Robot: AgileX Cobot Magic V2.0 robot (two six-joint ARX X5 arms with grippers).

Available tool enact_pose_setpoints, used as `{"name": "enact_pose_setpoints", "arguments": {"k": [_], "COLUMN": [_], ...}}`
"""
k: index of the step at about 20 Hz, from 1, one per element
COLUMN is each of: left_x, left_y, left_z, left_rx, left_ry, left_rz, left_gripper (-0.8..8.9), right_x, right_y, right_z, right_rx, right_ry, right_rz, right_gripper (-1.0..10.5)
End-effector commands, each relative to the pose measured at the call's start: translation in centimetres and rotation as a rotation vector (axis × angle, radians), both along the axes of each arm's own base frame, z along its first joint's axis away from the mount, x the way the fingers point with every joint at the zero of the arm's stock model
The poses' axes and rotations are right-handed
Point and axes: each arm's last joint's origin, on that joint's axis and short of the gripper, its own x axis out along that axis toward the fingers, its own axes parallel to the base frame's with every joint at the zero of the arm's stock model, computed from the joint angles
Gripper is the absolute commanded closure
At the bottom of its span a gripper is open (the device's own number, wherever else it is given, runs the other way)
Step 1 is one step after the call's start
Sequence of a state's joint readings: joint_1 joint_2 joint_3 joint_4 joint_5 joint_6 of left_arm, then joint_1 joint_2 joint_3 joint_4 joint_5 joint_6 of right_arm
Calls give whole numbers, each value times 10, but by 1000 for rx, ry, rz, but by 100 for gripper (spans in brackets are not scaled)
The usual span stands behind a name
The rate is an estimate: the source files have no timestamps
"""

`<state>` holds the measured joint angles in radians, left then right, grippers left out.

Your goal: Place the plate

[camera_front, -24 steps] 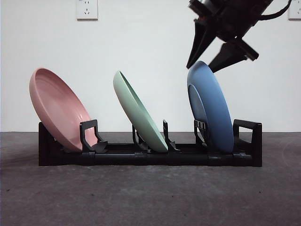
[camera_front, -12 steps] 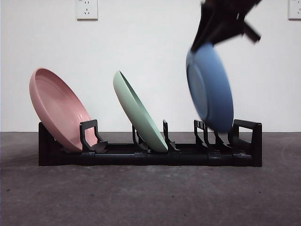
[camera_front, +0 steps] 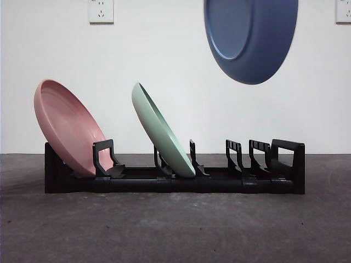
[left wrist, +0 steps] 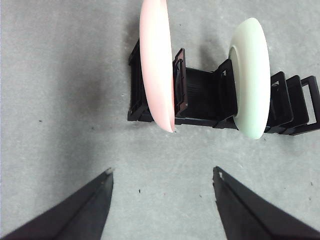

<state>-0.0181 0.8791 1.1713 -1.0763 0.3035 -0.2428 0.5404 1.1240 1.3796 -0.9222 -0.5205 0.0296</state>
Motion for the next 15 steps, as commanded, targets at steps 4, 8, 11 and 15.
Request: {"name": "enact_pose_setpoints", "arguments": {"k": [4, 8, 11, 15], "left_x": [2, 2, 5, 7], "left_y": [0, 0, 0, -1], "left_z": [4, 4, 4, 4], "left_rx": [14, 14, 14, 14], "left_ry": [-22, -22, -25, -27], "left_rz": [-22, -22, -22, -22], "left_gripper": [501, 501, 501, 501], "right_x": [-45, -78, -110, -140], "right_y": [22, 38, 56, 79], "right_z": [-50, -100, -124, -143], "right_rx": [-68, -219, -333, -462], "right_ry": [-202, -290, -380, -486], "right_rz": [65, 80, 184, 314], "right_gripper": [938, 938, 938, 937]}}
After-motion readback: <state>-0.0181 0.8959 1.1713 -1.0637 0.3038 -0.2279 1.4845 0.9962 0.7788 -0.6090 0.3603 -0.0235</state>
